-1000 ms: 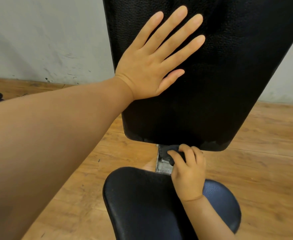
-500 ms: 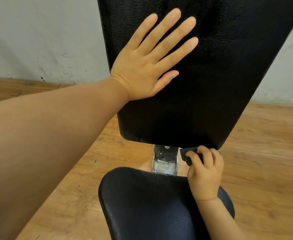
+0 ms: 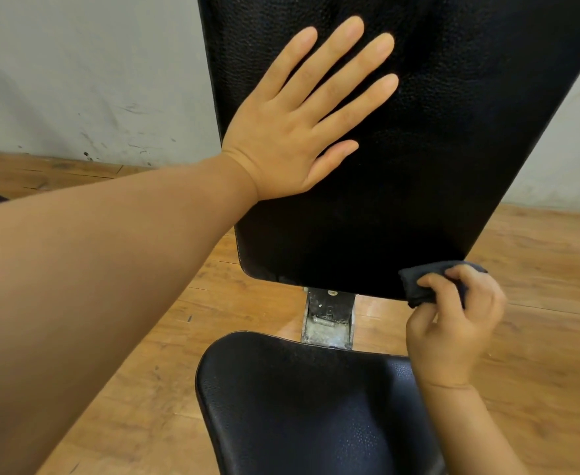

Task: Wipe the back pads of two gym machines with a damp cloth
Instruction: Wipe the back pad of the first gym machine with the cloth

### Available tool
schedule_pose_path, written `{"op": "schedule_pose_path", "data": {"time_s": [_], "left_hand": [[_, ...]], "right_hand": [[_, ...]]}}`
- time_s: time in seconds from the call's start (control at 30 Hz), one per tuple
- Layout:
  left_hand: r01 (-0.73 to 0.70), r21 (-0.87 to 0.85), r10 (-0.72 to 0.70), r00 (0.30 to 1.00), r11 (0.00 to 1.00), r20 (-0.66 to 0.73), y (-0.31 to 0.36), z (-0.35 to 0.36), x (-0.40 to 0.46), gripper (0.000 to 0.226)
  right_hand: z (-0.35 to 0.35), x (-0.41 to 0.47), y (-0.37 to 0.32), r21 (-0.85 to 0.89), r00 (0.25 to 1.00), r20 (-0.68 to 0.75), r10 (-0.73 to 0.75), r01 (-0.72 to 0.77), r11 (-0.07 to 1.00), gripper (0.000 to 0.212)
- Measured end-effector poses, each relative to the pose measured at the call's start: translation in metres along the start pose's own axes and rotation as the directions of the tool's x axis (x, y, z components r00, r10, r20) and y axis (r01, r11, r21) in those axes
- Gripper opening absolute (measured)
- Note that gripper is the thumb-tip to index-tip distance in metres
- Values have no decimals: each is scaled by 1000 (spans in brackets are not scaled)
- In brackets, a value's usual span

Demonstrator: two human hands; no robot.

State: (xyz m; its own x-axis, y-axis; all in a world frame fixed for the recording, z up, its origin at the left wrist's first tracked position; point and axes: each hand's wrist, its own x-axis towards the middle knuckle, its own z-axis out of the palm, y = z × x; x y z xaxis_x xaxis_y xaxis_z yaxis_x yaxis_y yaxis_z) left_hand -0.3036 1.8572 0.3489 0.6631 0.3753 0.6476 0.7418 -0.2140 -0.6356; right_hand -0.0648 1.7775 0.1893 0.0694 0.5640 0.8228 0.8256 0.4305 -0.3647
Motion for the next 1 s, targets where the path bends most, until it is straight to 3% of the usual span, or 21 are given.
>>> {"op": "schedule_pose_path", "data": {"time_s": [0.57, 0.83, 1.0], "left_hand": [[-10, -6, 10, 1000, 1000, -3, 1, 1, -2, 50], [-16, -71, 18, 999, 997, 38, 0, 0, -3, 56], [-18, -84, 22, 999, 996, 48, -1, 0, -3, 58]], "right_hand": [[5, -31, 7, -33, 990, 137, -24, 29, 999, 31], [7, -3, 1, -22, 1000, 21, 3, -2, 1000, 38], [10, -35, 10, -72, 989, 140, -38, 49, 996, 29]]}}
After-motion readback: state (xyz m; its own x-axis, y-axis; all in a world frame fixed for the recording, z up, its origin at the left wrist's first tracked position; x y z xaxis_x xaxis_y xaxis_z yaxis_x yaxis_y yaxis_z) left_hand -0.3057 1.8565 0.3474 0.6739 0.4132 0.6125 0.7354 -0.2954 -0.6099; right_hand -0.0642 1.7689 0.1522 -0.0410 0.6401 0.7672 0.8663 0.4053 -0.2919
